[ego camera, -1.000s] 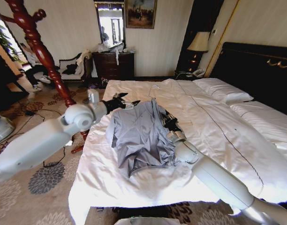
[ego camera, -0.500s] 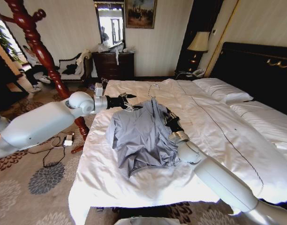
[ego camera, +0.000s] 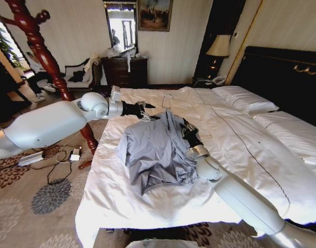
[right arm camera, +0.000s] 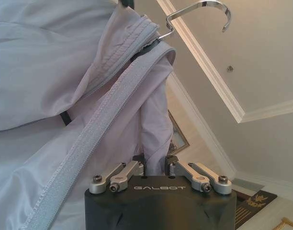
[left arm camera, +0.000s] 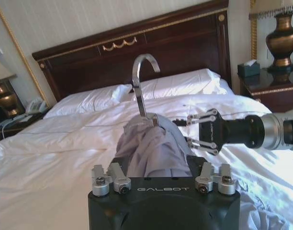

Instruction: Pick up the clothes from the bed and hang them on the clothes hanger.

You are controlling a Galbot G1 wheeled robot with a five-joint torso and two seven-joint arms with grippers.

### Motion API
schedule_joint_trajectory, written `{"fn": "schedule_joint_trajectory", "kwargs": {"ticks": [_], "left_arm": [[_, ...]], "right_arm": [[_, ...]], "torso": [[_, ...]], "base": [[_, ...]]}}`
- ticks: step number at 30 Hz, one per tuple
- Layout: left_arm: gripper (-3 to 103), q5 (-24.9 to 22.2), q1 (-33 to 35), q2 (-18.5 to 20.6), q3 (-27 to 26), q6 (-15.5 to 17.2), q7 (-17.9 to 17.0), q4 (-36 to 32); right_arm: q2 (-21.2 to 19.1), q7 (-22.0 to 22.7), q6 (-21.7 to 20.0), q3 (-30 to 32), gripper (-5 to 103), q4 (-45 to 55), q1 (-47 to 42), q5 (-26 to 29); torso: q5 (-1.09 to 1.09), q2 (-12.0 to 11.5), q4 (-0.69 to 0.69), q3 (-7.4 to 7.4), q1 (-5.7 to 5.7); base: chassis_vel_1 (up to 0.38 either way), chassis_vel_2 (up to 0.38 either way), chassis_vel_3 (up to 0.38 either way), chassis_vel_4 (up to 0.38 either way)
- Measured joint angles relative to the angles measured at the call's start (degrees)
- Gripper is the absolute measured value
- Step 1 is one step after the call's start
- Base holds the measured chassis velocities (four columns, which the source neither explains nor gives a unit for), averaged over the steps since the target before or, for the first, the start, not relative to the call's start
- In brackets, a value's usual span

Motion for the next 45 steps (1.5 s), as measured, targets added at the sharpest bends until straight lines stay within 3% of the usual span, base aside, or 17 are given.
{"fn": "schedule_joint_trajectory", "kwargs": {"ticks": [2,8,10,14,16,32,45], "left_arm": [[66,0.1,-0.3,-0.3,0.7,0.1,0.0,0.2],[42,1.3,-1.0,-1.7,2.2,0.0,-0.1,1.2],[42,1.3,-1.0,-1.8,2.3,-0.1,-0.1,1.2],[20,1.3,-1.1,-1.7,3.2,-0.1,0.3,1.3],[17,1.3,-1.1,-1.6,3.4,-0.2,0.5,1.1],[15,0.4,-0.8,0.3,4.8,0.1,1.3,-1.2],[15,-0.2,1.3,-0.1,2.2,-0.3,-1.3,-1.6]], "right_arm": [[0.0,0.0,0.0,-0.1,18,0.0,0.2,-0.1],[-0.4,-0.1,0.3,-0.2,18,0.2,0.0,-0.6],[-0.4,-0.1,0.8,-0.1,18,0.3,-0.3,-1.1],[-0.4,0.0,2.4,0.5,18,0.3,-1.0,-3.0],[-0.4,0.0,2.6,0.5,18,0.3,-0.9,-3.2],[-0.4,0.0,3.4,0.4,19,0.5,-0.2,-4.6],[-0.7,-0.2,3.2,0.6,19,1.8,-1.3,-3.4]], "torso": [[0.0,0.0,-0.01,0.0,0.0],[0.0,0.0,-0.02,0.0,0.0],[0.0,0.0,-0.03,0.0,0.0],[0.0,0.0,-0.01,0.0,0.0],[0.0,0.0,0.0,0.0,0.0],[0.0,0.0,0.0,-0.01,-0.01],[-0.02,0.0,-0.02,0.0,-0.01]], "base": [[0.0,0.0,0.0,0.0],[0.0,0.0,0.0,0.0],[0.0,0.0,0.0,0.0],[0.0,0.0,0.0,0.0],[0.0,0.0,0.0,0.0],[0.0,0.0,0.0,0.0],[0.0,0.0,0.0,0.0]]}}
